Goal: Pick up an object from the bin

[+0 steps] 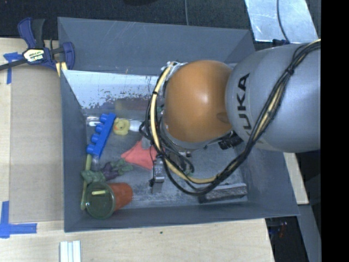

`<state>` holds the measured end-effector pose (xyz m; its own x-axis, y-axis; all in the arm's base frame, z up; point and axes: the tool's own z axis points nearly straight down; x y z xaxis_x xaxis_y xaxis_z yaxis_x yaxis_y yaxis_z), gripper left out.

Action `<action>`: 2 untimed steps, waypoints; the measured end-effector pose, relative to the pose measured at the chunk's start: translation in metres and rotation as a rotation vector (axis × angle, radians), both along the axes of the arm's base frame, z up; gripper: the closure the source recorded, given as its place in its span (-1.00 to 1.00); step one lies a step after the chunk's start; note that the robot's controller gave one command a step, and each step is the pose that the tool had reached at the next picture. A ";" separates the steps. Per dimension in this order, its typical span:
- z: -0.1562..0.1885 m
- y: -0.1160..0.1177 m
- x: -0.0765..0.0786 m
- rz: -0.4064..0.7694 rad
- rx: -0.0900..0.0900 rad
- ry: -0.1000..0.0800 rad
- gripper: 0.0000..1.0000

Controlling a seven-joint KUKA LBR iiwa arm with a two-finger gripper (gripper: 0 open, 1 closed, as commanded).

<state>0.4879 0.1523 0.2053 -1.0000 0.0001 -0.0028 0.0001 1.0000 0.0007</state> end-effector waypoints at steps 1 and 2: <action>-0.063 0.027 -0.001 0.125 0.000 -0.002 -1.00; -0.074 0.061 -0.003 0.260 0.000 -0.006 -1.00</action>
Offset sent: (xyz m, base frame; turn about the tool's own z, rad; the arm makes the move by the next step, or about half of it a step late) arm -0.0033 0.0604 -0.0745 -0.2568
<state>0.4846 0.2135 0.1311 -0.9664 -0.2570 -0.0086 -0.2570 0.9664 -0.0002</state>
